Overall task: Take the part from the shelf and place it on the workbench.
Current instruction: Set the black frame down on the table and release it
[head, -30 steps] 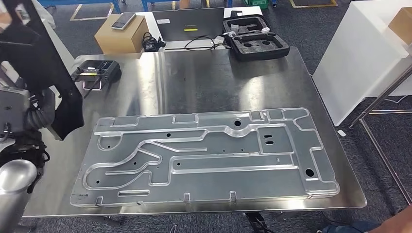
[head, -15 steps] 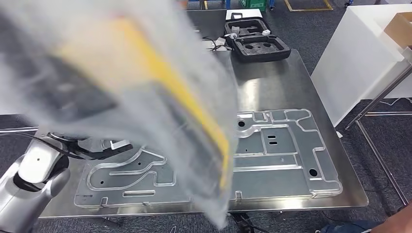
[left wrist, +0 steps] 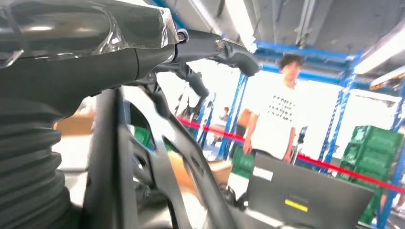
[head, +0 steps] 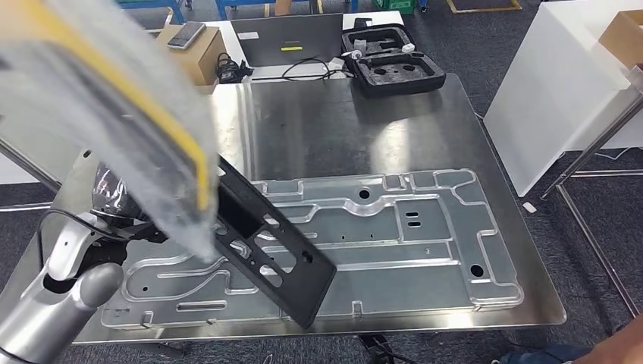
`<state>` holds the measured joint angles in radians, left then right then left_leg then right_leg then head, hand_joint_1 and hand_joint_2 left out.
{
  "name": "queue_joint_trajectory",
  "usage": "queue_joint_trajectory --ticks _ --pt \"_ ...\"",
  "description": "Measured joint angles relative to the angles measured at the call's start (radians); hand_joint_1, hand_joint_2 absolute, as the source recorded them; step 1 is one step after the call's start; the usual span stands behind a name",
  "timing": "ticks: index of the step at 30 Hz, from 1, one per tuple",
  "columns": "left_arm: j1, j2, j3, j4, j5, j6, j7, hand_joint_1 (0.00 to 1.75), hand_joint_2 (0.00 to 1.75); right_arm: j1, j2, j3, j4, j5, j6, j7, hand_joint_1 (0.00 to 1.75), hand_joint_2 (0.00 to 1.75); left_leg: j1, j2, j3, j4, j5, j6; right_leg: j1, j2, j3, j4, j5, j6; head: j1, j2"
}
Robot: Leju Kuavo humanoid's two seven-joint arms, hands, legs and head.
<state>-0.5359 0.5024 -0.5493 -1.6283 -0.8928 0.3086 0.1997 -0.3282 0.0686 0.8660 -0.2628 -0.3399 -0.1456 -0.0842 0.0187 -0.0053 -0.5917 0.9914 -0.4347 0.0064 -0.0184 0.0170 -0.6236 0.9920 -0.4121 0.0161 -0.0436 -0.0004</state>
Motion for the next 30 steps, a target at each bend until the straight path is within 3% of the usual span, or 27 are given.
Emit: queue_joint_trajectory --ticks 1,3,5,6,7,9,11,15,17,19,20,21,24,26,28,30 --pt "0.001 -0.002 0.005 0.007 0.028 0.002 0.010 0.00 0.00 0.000 0.000 0.000 0.000 -0.002 -0.002 0.000 0.00 1.75 0.001 0.001 -0.020 0.045 -0.025 -0.003 -0.001 0.000 0.001 -0.001 0.001 -0.005 -0.001 0.000" --pt "0.003 -0.005 0.016 0.024 0.073 0.016 0.037 0.00 0.00 0.002 0.000 0.000 0.000 -0.004 -0.005 -0.001 0.00 1.75 0.001 0.001 -0.087 0.187 -0.086 -0.008 0.001 0.000 0.000 -0.001 0.000 -0.010 -0.001 0.000" --pt "0.006 -0.008 0.025 0.041 0.097 0.040 0.066 0.00 0.00 0.004 0.000 0.000 0.000 -0.006 -0.008 0.000 0.00 1.75 0.001 0.001 -0.137 0.284 -0.109 -0.008 0.005 0.000 0.001 0.000 0.000 -0.012 -0.001 0.000" --pt "0.008 -0.008 0.031 0.048 0.109 0.055 0.078 0.00 0.00 0.004 0.000 0.000 0.000 -0.006 -0.009 0.000 0.00 1.75 0.000 0.001 -0.136 0.274 -0.093 -0.006 0.006 0.001 0.002 0.000 -0.001 -0.012 -0.001 0.000" --pt "0.008 -0.008 0.040 0.053 0.121 0.069 0.088 0.00 0.00 0.005 0.000 0.000 0.000 -0.005 -0.009 0.000 0.00 1.75 -0.001 0.001 -0.116 0.223 -0.062 -0.001 0.007 0.001 0.004 0.000 -0.001 -0.012 -0.001 0.000" --pt "0.005 -0.004 0.061 0.058 0.144 0.086 0.099 0.00 0.00 0.005 0.000 0.000 0.000 -0.005 -0.009 0.001 0.00 1.75 -0.009 0.002 -0.047 0.071 0.006 0.014 0.010 0.002 0.006 -0.001 -0.002 -0.012 -0.001 0.000" --pt "0.001 0.003 0.082 0.060 0.159 0.090 0.106 0.00 0.00 0.005 0.000 0.000 0.000 -0.004 -0.009 0.001 0.00 1.75 -0.019 0.003 -0.008 -0.013 0.032 0.023 0.012 0.001 0.005 -0.001 -0.002 -0.009 -0.002 0.000" --pt "0.000 0.019 0.119 0.061 0.178 0.100 0.128 0.00 0.00 0.008 -0.002 0.000 0.000 -0.003 -0.010 0.005 0.00 1.75 -0.016 0.003 0.002 -0.034 0.041 0.030 0.012 -0.003 0.001 0.010 -0.012 0.009 -0.001 0.000" --pt "-0.002 0.027 0.136 0.060 0.177 0.099 0.133 0.00 0.00 0.008 -0.002 0.000 0.000 -0.003 -0.010 0.006 0.00 1.75 -0.011 0.005 0.007 -0.042 0.047 0.035 0.013 -0.005 -0.037 0.099 -0.068 0.017 0.001 0.000" --pt "-0.002 0.032 0.146 0.060 0.175 0.093 0.135 0.00 0.00 0.011 -0.003 0.000 0.000 -0.003 -0.010 0.007 0.00 1.75 -0.012 0.005 0.006 -0.042 0.048 0.038 0.012 -0.006 -0.096 0.236 -0.128 0.022 0.003 0.000" --pt "-0.001 0.034 0.149 0.060 0.174 0.091 0.136 0.00 0.00 0.012 -0.004 0.000 0.000 -0.003 -0.010 0.008 0.00 1.75 -0.012 0.004 0.006 -0.042 0.048 0.038 0.011 -0.007 -0.113 0.276 -0.138 0.024 0.003 0.000" --pt "-0.001 0.035 0.152 0.060 0.174 0.090 0.137 0.00 0.00 0.013 -0.005 0.001 0.001 -0.003 -0.010 0.008 0.00 1.75 -0.011 0.004 0.006 -0.041 0.049 0.038 0.010 -0.007 -0.112 0.278 -0.129 0.025 0.003 0.000" --pt "0.000 0.036 0.158 0.060 0.175 0.091 0.140 0.00 0.00 0.013 -0.007 0.004 0.001 -0.003 -0.010 0.008 0.00 1.75 -0.010 0.002 0.006 -0.040 0.050 0.037 0.008 -0.007 -0.077 0.213 -0.087 0.025 0.003 0.000" --pt "-0.001 0.036 0.159 0.060 0.175 0.091 0.141 0.00 0.00 0.013 -0.007 0.004 0.001 -0.003 -0.010 0.008 0.00 1.75 -0.010 0.002 0.006 -0.039 0.050 0.037 0.008 -0.007 -0.070 0.200 -0.081 0.024 0.003 0.000" --pt "0.000 0.038 0.166 0.060 0.176 0.094 0.146 0.00 0.00 0.012 -0.008 0.006 0.001 -0.003 -0.011 0.007 0.00 1.75 -0.011 0.002 0.004 -0.036 0.051 0.031 0.010 -0.006 -0.021 0.101 -0.042 0.018 0.004 0.000" --pt "0.001 0.043 0.179 0.060 0.177 0.101 0.154 0.00 0.00 0.011 -0.008 0.007 0.000 -0.003 -0.012 0.004 0.00 1.75 -0.012 0.001 -0.005 -0.029 0.053 0.017 0.011 -0.007 0.024 0.000 -0.003 0.001 0.005 0.000"
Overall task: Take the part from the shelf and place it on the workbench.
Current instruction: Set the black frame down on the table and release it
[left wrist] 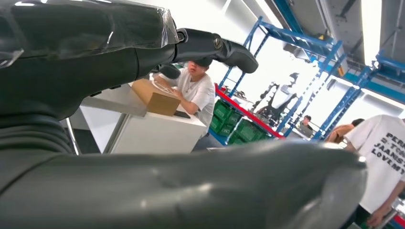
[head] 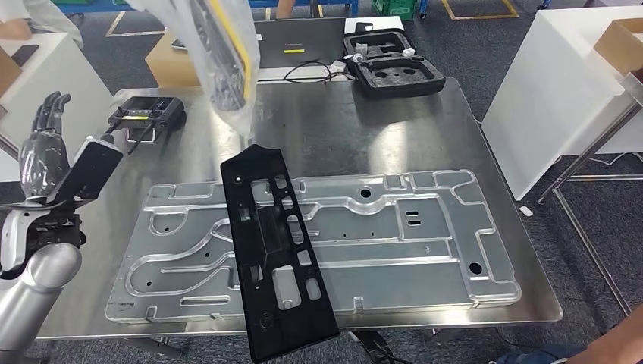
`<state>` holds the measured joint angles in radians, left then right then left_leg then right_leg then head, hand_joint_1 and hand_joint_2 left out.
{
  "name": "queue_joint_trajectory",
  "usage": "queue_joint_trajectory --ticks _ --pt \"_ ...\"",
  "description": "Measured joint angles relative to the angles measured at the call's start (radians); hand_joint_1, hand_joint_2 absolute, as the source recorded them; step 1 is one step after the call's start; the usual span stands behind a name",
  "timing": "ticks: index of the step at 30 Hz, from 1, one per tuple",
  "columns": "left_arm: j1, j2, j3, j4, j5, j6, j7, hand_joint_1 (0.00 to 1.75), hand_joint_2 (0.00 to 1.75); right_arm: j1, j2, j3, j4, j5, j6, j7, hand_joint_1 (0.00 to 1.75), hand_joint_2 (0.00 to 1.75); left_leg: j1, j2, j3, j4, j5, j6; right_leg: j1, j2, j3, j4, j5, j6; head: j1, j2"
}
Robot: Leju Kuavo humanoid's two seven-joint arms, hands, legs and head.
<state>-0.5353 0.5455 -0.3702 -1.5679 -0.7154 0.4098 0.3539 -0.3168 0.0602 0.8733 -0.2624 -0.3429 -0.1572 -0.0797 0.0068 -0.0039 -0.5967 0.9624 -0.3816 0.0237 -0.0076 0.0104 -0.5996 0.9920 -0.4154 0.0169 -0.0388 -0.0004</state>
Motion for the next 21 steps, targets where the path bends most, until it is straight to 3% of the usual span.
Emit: queue_joint_trajectory --ticks 1,3,5,6,7,8,10,12,15,16,18,20,21 --pt "0.001 0.004 0.006 0.000 0.002 0.004 0.003 0.00 0.00 -0.001 0.000 0.000 0.000 0.000 0.000 -0.001 0.00 1.75 0.000 0.000 -0.008 0.011 -0.009 -0.008 0.000 -0.001 0.000 -0.012 0.005 -0.010 0.000 0.000" --pt "0.002 0.008 0.015 0.000 0.005 0.013 0.006 0.00 0.00 -0.002 0.000 0.001 0.000 0.000 -0.001 -0.001 0.00 1.75 0.004 0.001 -0.039 0.093 -0.072 -0.019 -0.003 -0.005 -0.006 -0.015 0.014 -0.021 -0.001 0.000" --pt "0.006 0.012 0.023 0.000 0.010 0.021 0.011 0.00 0.00 -0.002 0.000 0.001 0.000 0.000 -0.001 0.000 0.00 1.75 0.007 0.001 -0.087 0.236 -0.153 -0.028 -0.002 -0.006 -0.017 -0.015 0.023 -0.025 -0.002 0.000" --pt "0.010 0.013 0.026 0.000 0.012 0.024 0.013 0.00 0.00 -0.001 0.000 0.001 0.000 0.000 -0.001 0.001 0.00 1.75 0.007 0.001 -0.101 0.287 -0.175 -0.030 -0.001 -0.007 -0.023 -0.015 0.027 -0.025 -0.002 0.000" --pt "0.013 0.014 0.028 0.000 0.014 0.026 0.013 0.00 0.00 -0.001 0.000 0.001 0.000 0.001 -0.001 0.002 0.00 1.75 0.007 0.001 -0.098 0.300 -0.179 -0.031 -0.001 -0.007 -0.029 -0.015 0.033 -0.024 -0.002 0.000" --pt "0.016 0.015 0.031 0.000 0.015 0.027 0.013 0.00 0.00 -0.001 0.000 0.001 0.000 0.002 -0.001 0.004 0.00 1.75 0.007 0.001 -0.075 0.272 -0.167 -0.031 -0.001 -0.007 -0.036 -0.015 0.038 -0.022 -0.002 0.000" --pt "0.017 0.020 0.039 -0.001 0.016 0.031 0.014 0.00 0.00 -0.001 0.000 0.001 0.000 0.004 -0.001 0.006 0.00 1.75 0.008 0.001 0.017 0.122 -0.120 -0.029 -0.002 -0.006 -0.047 -0.015 0.050 -0.016 -0.002 0.000" --pt "0.018 0.026 0.049 -0.003 0.017 0.034 0.016 0.00 0.00 -0.001 -0.001 0.001 0.000 0.006 -0.001 0.007 0.00 1.75 0.003 -0.001 0.078 0.009 -0.088 -0.023 -0.001 -0.005 -0.053 -0.016 0.061 -0.005 -0.002 0.000" --pt "0.028 0.037 0.062 -0.006 0.023 0.041 0.024 0.00 0.00 0.001 -0.002 0.001 0.000 0.008 -0.002 0.015 0.00 1.75 -0.003 -0.002 0.076 -0.006 -0.069 -0.004 0.000 -0.004 -0.059 -0.022 0.079 0.012 -0.002 0.000" --pt "0.033 0.040 0.068 -0.008 0.027 0.044 0.028 0.00 0.00 0.002 -0.002 0.001 0.000 0.009 -0.002 0.018 0.00 1.75 -0.002 -0.001 0.071 -0.007 -0.060 0.004 0.000 -0.004 -0.063 -0.017 0.072 0.017 -0.001 0.000" --pt "0.038 0.046 0.080 -0.012 0.033 0.047 0.032 0.00 0.00 0.002 -0.003 0.002 0.000 0.009 -0.004 0.023 0.00 1.75 0.001 0.002 0.057 -0.010 -0.041 0.021 -0.001 -0.004 -0.090 0.052 0.005 0.023 0.001 0.000" --pt "0.046 0.051 0.091 -0.018 0.036 0.049 0.033 0.00 0.00 0.004 -0.003 0.002 0.000 0.009 -0.005 0.025 0.00 1.75 -0.003 0.003 0.038 -0.009 -0.026 0.031 -0.002 -0.005 -0.131 0.195 -0.094 0.027 0.003 0.000" --pt "0.051 0.053 0.096 -0.020 0.036 0.049 0.033 0.00 0.00 0.004 -0.003 0.003 0.000 0.009 -0.005 0.025 0.00 1.75 -0.006 0.003 0.029 -0.009 -0.019 0.032 -0.002 -0.005 -0.144 0.256 -0.123 0.027 0.004 0.000"
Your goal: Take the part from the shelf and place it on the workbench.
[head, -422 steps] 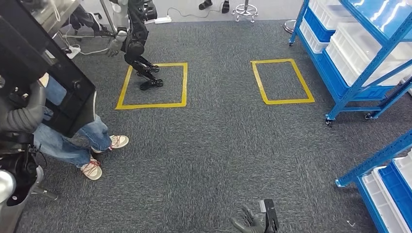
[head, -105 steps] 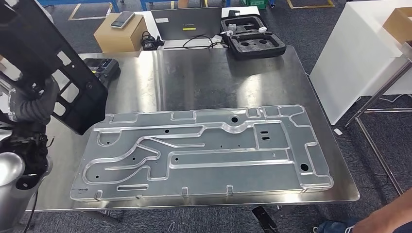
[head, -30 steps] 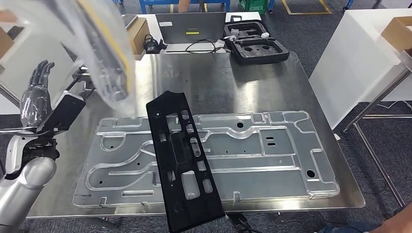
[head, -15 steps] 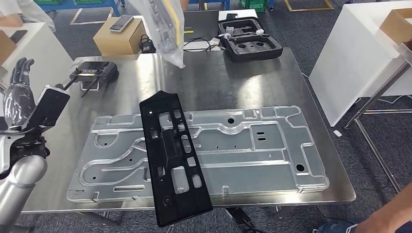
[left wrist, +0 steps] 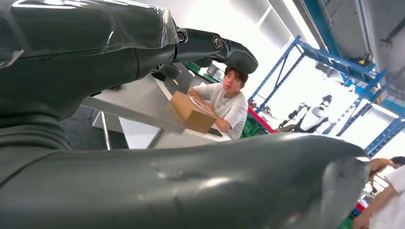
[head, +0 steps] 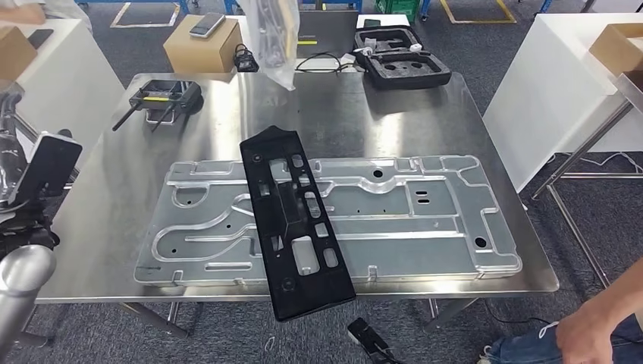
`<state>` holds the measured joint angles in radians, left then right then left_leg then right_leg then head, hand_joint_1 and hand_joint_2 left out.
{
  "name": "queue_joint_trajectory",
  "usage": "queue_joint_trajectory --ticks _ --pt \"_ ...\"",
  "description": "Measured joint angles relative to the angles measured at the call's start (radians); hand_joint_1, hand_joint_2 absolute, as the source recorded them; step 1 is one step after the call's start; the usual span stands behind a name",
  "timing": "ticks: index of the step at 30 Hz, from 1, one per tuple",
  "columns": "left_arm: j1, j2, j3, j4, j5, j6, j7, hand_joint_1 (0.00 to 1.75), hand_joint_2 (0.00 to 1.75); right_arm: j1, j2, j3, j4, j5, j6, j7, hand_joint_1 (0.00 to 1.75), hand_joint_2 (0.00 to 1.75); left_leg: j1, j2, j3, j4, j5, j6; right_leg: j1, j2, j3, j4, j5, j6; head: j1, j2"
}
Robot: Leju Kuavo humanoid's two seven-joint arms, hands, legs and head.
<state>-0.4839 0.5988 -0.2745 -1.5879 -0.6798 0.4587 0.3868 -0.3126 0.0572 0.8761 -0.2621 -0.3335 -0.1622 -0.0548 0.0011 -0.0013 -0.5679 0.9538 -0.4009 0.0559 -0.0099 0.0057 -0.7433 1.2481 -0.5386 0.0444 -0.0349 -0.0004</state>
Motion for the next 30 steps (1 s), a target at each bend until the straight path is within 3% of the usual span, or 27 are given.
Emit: queue_joint_trajectory --ticks 1,2,3,5,7,9,11,12,14,15,16,17,18,20,22,25,26,28,30 --pt "0.007 0.002 0.005 -0.002 0.000 0.000 0.000 0.00 0.00 0.001 0.000 0.001 0.000 0.000 -0.001 0.000 0.00 1.75 -0.003 0.000 -0.008 0.000 0.006 0.001 0.001 0.000 0.003 0.030 -0.009 -0.001 0.000 0.000" --pt "0.013 0.005 0.011 -0.005 0.000 0.000 0.000 0.00 0.00 0.001 -0.001 0.002 0.000 0.000 -0.002 0.001 0.00 1.75 -0.006 0.000 -0.015 0.001 0.012 0.002 0.002 0.000 0.027 0.018 0.001 -0.005 0.000 0.000" --pt "0.019 0.007 0.017 -0.008 0.000 0.001 0.000 0.00 0.00 0.001 -0.002 0.003 0.000 0.000 -0.003 0.001 0.00 1.75 -0.009 -0.001 -0.020 0.001 0.017 0.002 0.005 0.000 0.070 -0.034 0.022 -0.011 0.000 0.000" --pt "0.030 0.013 0.032 -0.016 0.000 0.002 0.000 0.00 0.00 0.000 -0.006 0.005 0.000 0.000 -0.007 0.001 0.00 1.75 -0.012 -0.001 -0.028 0.001 0.026 0.000 0.013 0.000 0.176 -0.192 0.058 -0.031 0.000 0.000" --pt "0.039 0.017 0.044 -0.020 0.001 0.005 0.000 0.00 0.00 -0.001 -0.010 0.006 0.000 0.000 -0.010 0.000 0.00 1.75 -0.009 0.001 -0.034 0.000 0.037 -0.009 0.021 -0.001 0.227 -0.283 0.070 -0.041 0.000 0.000" --pt "0.049 0.021 0.054 -0.023 0.003 0.009 0.000 0.00 0.00 -0.002 -0.012 0.007 0.000 -0.001 -0.012 0.000 0.00 1.75 -0.005 0.002 -0.038 -0.004 0.050 -0.022 0.025 -0.001 0.227 -0.299 0.085 -0.045 0.000 0.000" --pt "0.062 0.026 0.065 -0.028 0.006 0.013 -0.001 0.00 0.00 -0.003 -0.014 0.008 0.000 -0.002 -0.012 0.000 0.00 1.75 -0.002 0.000 -0.050 0.009 0.031 -0.035 0.021 -0.004 0.222 -0.317 0.107 -0.055 0.000 0.000" --pt "0.066 0.028 0.071 -0.029 0.009 0.016 -0.002 0.00 0.00 -0.003 -0.014 0.008 0.000 -0.002 -0.013 -0.001 0.00 1.75 0.000 -0.001 -0.063 0.042 -0.002 -0.041 0.016 -0.006 0.216 -0.324 0.118 -0.058 -0.001 0.000" --pt "0.074 0.030 0.080 -0.030 0.014 0.018 -0.003 0.00 0.00 -0.002 -0.016 0.009 0.000 -0.002 -0.013 -0.002 0.00 1.75 0.010 -0.001 -0.103 0.167 -0.092 -0.055 0.011 -0.009 0.198 -0.327 0.136 -0.061 -0.002 0.000" --pt "0.080 0.030 0.084 -0.030 0.016 0.019 -0.004 0.00 0.00 -0.001 -0.016 0.010 0.000 -0.003 -0.013 -0.002 0.00 1.75 0.016 -0.001 -0.119 0.234 -0.123 -0.063 0.008 -0.010 0.187 -0.327 0.143 -0.060 -0.003 0.000" --pt "0.085 0.030 0.086 -0.031 0.017 0.019 -0.004 0.00 0.00 0.001 -0.016 0.010 0.000 -0.003 -0.013 -0.002 0.00 1.75 0.022 -0.001 -0.125 0.277 -0.135 -0.070 0.005 -0.010 0.176 -0.326 0.152 -0.056 -0.003 0.000" --pt "0.089 0.030 0.088 -0.031 0.017 0.019 -0.004 0.00 0.00 0.002 -0.016 0.011 0.000 -0.003 -0.013 -0.002 0.00 1.75 0.028 -0.001 -0.114 0.285 -0.125 -0.078 0.002 -0.010 0.164 -0.324 0.159 -0.051 -0.003 0.000" --pt "0.091 0.030 0.090 -0.032 0.017 0.019 -0.004 0.00 0.00 0.003 -0.016 0.011 0.000 -0.003 -0.013 -0.001 0.00 1.75 0.034 0.000 -0.084 0.252 -0.099 -0.087 -0.003 -0.010 0.152 -0.320 0.166 -0.045 -0.003 0.000" --pt "0.095 0.030 0.099 -0.036 0.017 0.021 -0.006 0.00 0.00 0.004 -0.019 0.011 0.000 -0.004 -0.013 -0.001 0.00 1.75 0.043 -0.001 0.012 0.108 -0.057 -0.105 -0.011 -0.009 0.126 -0.307 0.177 -0.031 -0.004 0.000" --pt "0.105 0.031 0.109 -0.043 0.017 0.025 -0.009 0.00 0.00 0.007 -0.024 0.011 0.000 -0.006 -0.013 -0.001 0.00 1.75 0.041 -0.005 0.070 0.005 -0.053 -0.102 -0.012 -0.007 0.109 -0.298 0.190 -0.015 -0.004 0.000" --pt "0.121 0.032 0.119 -0.053 0.018 0.029 -0.014 0.00 0.00 0.015 -0.029 0.012 0.001 -0.010 -0.013 -0.002 0.00 1.75 0.034 -0.008 0.055 -0.001 -0.047 -0.072 -0.012 -0.004 0.096 -0.298 0.207 0.006 -0.003 0.000" --pt "0.124 0.032 0.123 -0.057 0.020 0.030 -0.016 0.00 0.00 0.019 -0.031 0.012 0.001 -0.012 -0.013 -0.002 0.00 1.75 0.033 -0.007 0.046 0.001 -0.039 -0.059 -0.013 -0.004 0.089 -0.285 0.191 0.011 -0.002 0.000" --pt "0.129 0.032 0.129 -0.064 0.024 0.031 -0.019 0.00 0.00 0.023 -0.036 0.012 0.001 -0.014 -0.014 -0.003 0.00 1.75 0.032 -0.004 0.026 0.000 -0.020 -0.034 -0.014 -0.005 0.058 -0.194 0.103 0.014 0.000 0.000" --pt "0.135 0.031 0.132 -0.069 0.032 0.031 -0.022 0.00 0.00 0.025 -0.040 0.012 0.001 -0.015 -0.014 -0.003 0.00 1.75 0.024 -0.002 0.003 0.000 0.000 -0.022 -0.011 -0.005 0.021 -0.048 0.005 0.012 0.001 0.000"
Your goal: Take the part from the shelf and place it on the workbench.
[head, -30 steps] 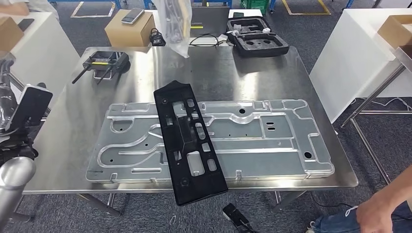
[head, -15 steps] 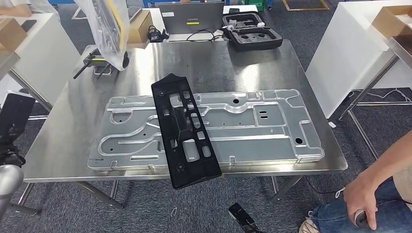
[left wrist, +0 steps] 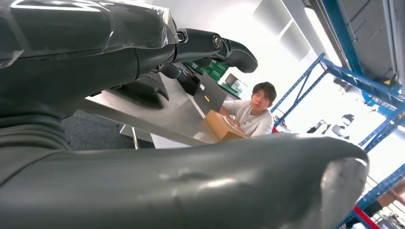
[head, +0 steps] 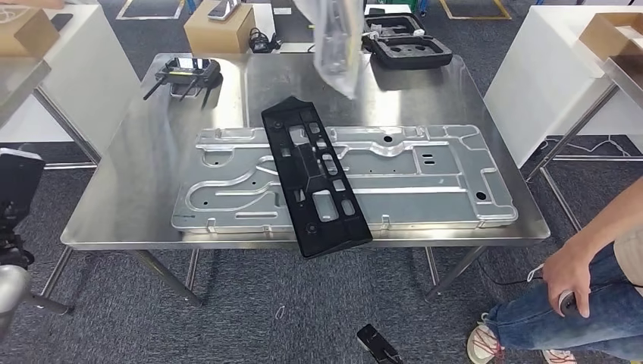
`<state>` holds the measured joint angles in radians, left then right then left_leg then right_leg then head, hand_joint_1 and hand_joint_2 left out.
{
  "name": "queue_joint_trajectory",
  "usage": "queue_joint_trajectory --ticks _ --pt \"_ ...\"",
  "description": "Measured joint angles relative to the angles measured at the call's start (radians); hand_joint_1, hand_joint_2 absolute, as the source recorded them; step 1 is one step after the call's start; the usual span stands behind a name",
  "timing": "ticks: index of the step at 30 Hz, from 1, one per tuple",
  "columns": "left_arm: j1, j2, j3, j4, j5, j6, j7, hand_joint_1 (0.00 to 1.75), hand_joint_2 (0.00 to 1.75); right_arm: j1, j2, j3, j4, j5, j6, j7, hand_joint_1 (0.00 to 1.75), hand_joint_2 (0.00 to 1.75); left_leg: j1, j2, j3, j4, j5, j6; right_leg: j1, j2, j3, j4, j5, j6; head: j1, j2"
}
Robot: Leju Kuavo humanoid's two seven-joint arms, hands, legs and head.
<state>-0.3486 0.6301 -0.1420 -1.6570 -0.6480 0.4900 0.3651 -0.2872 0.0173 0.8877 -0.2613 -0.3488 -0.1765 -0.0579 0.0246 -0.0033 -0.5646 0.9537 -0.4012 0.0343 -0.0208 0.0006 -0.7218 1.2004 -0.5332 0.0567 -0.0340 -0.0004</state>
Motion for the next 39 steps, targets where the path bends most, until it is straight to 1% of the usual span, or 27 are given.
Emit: queue_joint_trajectory --ticks 1,2,3,5,7,9,11,12,15,16,17,18,20,22,23,25,26,27,28,30,31,32,33,35,37,38,39 --pt "0.004 -0.001 0.001 -0.001 0.004 0.000 -0.001 0.00 0.00 0.001 -0.002 0.000 0.000 0.000 0.000 0.000 0.00 1.75 -0.005 0.000 -0.012 0.000 0.010 0.003 0.002 0.000 -0.006 0.055 -0.019 -0.003 0.000 0.000" --pt "0.007 -0.001 0.001 -0.002 0.008 0.000 -0.002 0.00 0.00 0.001 -0.004 0.000 0.000 -0.001 0.000 0.001 0.00 1.75 -0.010 0.001 -0.024 0.001 0.020 0.005 0.005 0.000 0.003 0.080 -0.016 -0.008 0.000 0.000" --pt "0.010 -0.002 0.002 -0.002 0.010 0.000 -0.004 0.00 0.00 0.001 -0.006 0.000 0.000 -0.002 0.000 0.001 0.00 1.75 -0.015 0.000 -0.036 0.001 0.030 0.007 0.009 0.000 0.030 0.066 0.006 -0.015 0.000 0.000" --pt "0.011 -0.003 0.005 -0.004 0.015 0.001 -0.007 0.00 0.00 0.001 -0.011 0.000 0.000 -0.004 -0.001 0.001 0.00 1.75 -0.022 -0.001 -0.057 0.001 0.050 0.007 0.020 0.002 0.131 -0.056 0.046 -0.038 0.000 0.000" --pt "0.010 -0.003 0.008 -0.007 0.020 0.002 -0.011 0.00 0.00 -0.001 -0.017 0.000 0.000 -0.006 -0.002 0.001 0.00 1.75 -0.024 0.000 -0.067 -0.001 0.068 0.001 0.031 0.004 0.226 -0.201 0.043 -0.053 -0.001 0.000" --pt "0.010 -0.005 0.011 -0.009 0.023 0.003 -0.014 0.00 0.00 -0.001 -0.019 0.000 0.000 -0.006 -0.002 0.001 0.00 1.75 -0.019 0.002 -0.072 -0.008 0.089 -0.012 0.038 0.006 0.251 -0.259 0.042 -0.059 -0.002 0.000" --pt "0.012 -0.008 0.012 -0.010 0.028 0.002 -0.017 0.00 0.00 -0.001 -0.019 0.000 0.000 -0.007 -0.001 0.002 0.00 1.75 -0.014 0.002 -0.083 -0.008 0.088 -0.024 0.037 0.004 0.236 -0.267 0.068 -0.068 -0.002 0.000" --pt "0.013 -0.009 0.013 -0.010 0.031 0.002 -0.018 0.00 0.00 -0.001 -0.021 0.000 0.000 -0.008 0.000 0.002 0.00 1.75 -0.013 0.002 -0.096 0.014 0.058 -0.029 0.035 0.002 0.225 -0.271 0.082 -0.074 -0.002 0.000" --pt "0.011 -0.012 0.012 -0.010 0.039 0.001 -0.020 0.00 0.00 0.002 -0.025 0.000 0.000 -0.010 0.002 0.003 0.00 1.75 -0.007 0.002 -0.148 0.194 -0.093 -0.043 0.032 -0.003 0.182 -0.272 0.120 -0.082 -0.003 0.000" --pt "0.011 -0.014 0.011 -0.010 0.039 0.000 -0.021 0.00 0.00 0.004 -0.026 0.000 0.000 -0.011 0.003 0.003 0.00 1.75 -0.006 0.002 -0.156 0.257 -0.116 -0.047 0.032 -0.003 0.166 -0.271 0.133 -0.081 -0.003 0.000" --pt "0.010 -0.016 0.011 -0.010 0.039 0.000 -0.021 0.00 0.00 0.005 -0.028 0.000 0.000 -0.012 0.003 0.003 0.00 1.75 -0.005 0.002 -0.152 0.297 -0.115 -0.050 0.032 -0.003 0.148 -0.270 0.146 -0.080 -0.003 0.000" --pt "0.009 -0.018 0.010 -0.010 0.039 -0.001 -0.022 0.00 0.00 0.007 -0.029 0.000 0.000 -0.014 0.004 0.003 0.00 1.75 -0.004 0.002 -0.132 0.302 -0.092 -0.052 0.032 -0.002 0.131 -0.268 0.158 -0.079 -0.003 0.000" --pt "0.003 -0.020 0.007 -0.010 0.039 -0.001 -0.024 0.00 0.00 0.008 -0.031 0.000 0.000 -0.016 0.004 0.003 0.00 1.75 -0.003 0.002 -0.042 0.207 -0.044 -0.052 0.031 -0.001 0.097 -0.263 0.182 -0.073 -0.003 0.000" --pt "-0.003 -0.020 0.005 -0.010 0.039 0.000 -0.026 0.00 0.00 0.009 -0.031 0.000 0.000 -0.016 0.004 0.003 0.00 1.75 -0.008 0.002 0.064 0.053 -0.058 -0.042 0.033 0.000 0.075 -0.260 0.203 -0.062 -0.003 0.000" --pt "-0.006 -0.021 0.004 -0.010 0.040 0.000 -0.028 0.00 0.00 0.009 -0.032 0.000 0.000 -0.016 0.005 0.003 0.00 1.75 -0.012 0.000 0.094 0.003 -0.071 -0.035 0.033 0.001 0.070 -0.261 0.214 -0.057 -0.003 0.000" --pt "-0.009 -0.023 0.003 -0.010 0.040 0.000 -0.029 0.00 0.00 0.011 -0.034 0.000 0.000 -0.016 0.005 0.004 0.00 1.75 -0.016 -0.001 0.094 -0.022 -0.067 -0.019 0.033 0.001 0.065 -0.265 0.234 -0.046 -0.004 0.000" --pt "-0.010 -0.024 0.001 -0.010 0.040 0.000 -0.029 0.00 0.00 0.011 -0.036 0.000 0.000 -0.016 0.005 0.005 0.00 1.75 -0.014 0.000 0.086 -0.023 -0.058 -0.012 0.032 0.002 0.058 -0.259 0.228 -0.041 -0.004 0.000" --pt "-0.011 -0.026 0.000 -0.010 0.041 0.000 -0.029 0.00 0.00 0.012 -0.038 0.000 0.001 -0.016 0.005 0.007 0.00 1.75 -0.013 0.001 0.076 -0.022 -0.047 -0.002 0.030 0.002 0.047 -0.239 0.203 -0.035 -0.003 0.000" --pt "-0.011 -0.027 -0.002 -0.010 0.041 0.000 -0.029 0.00 0.00 0.013 -0.040 0.000 0.001 -0.017 0.005 0.007 0.00 1.75 -0.010 0.003 0.064 -0.024 -0.034 0.006 0.028 0.003 0.031 -0.197 0.156 -0.030 -0.003 0.000" --pt "-0.011 -0.028 -0.004 -0.010 0.041 0.000 -0.029 0.00 0.00 0.016 -0.042 0.000 0.001 -0.017 0.005 0.008 0.00 1.75 -0.010 0.004 0.036 -0.023 -0.008 0.013 0.023 0.003 -0.008 -0.055 0.041 -0.022 -0.001 0.000" --pt "-0.011 -0.028 -0.004 -0.010 0.042 0.000 -0.029 0.00 0.00 0.017 -0.043 0.000 0.001 -0.018 0.005 0.008 0.00 1.75 -0.011 0.004 0.021 -0.022 0.005 0.013 0.022 0.003 -0.021 0.017 0.006 -0.018 -0.001 0.000" --pt "-0.010 -0.029 -0.005 -0.010 0.043 0.000 -0.029 0.00 0.00 0.017 -0.043 0.000 0.001 -0.018 0.005 0.008 0.00 1.75 -0.011 0.004 0.005 -0.022 0.018 0.011 0.020 0.003 -0.022 0.067 0.001 -0.016 -0.001 0.000" --pt "-0.010 -0.030 -0.005 -0.010 0.044 0.000 -0.029 0.00 0.00 0.018 -0.044 0.000 0.001 -0.018 0.005 0.008 0.00 1.75 -0.011 0.004 -0.011 -0.021 0.030 0.009 0.018 0.003 -0.007 0.083 0.018 -0.016 -0.001 0.000" --pt "-0.010 -0.031 -0.006 -0.010 0.045 0.000 -0.029 0.00 0.00 0.017 -0.046 0.000 0.001 -0.018 0.004 0.008 0.00 1.75 -0.011 0.003 -0.039 -0.020 0.054 0.003 0.014 0.004 0.080 0.006 0.067 -0.017 -0.001 0.000" --pt "-0.011 -0.031 -0.005 -0.010 0.045 0.001 -0.029 0.00 0.00 0.014 -0.048 0.000 0.000 -0.018 0.003 0.007 0.00 1.75 -0.012 0.003 -0.058 -0.017 0.074 -0.008 0.015 0.007 0.206 -0.159 0.060 -0.021 -0.001 0.000" --pt "-0.012 -0.031 -0.005 -0.011 0.045 0.001 -0.029 0.00 0.00 0.013 -0.049 0.000 0.000 -0.019 0.002 0.007 0.00 1.75 -0.012 0.003 -0.063 -0.018 0.085 -0.014 0.017 0.009 0.246 -0.221 0.047 -0.025 -0.001 0.000" --pt "-0.013 -0.032 -0.005 -0.011 0.046 0.002 -0.030 0.00 0.00 0.012 -0.050 0.000 0.000 -0.019 0.002 0.007 0.00 1.75 -0.011 0.004 -0.067 -0.020 0.096 -0.020 0.022 0.011 0.264 -0.257 0.039 -0.030 -0.002 0.000"
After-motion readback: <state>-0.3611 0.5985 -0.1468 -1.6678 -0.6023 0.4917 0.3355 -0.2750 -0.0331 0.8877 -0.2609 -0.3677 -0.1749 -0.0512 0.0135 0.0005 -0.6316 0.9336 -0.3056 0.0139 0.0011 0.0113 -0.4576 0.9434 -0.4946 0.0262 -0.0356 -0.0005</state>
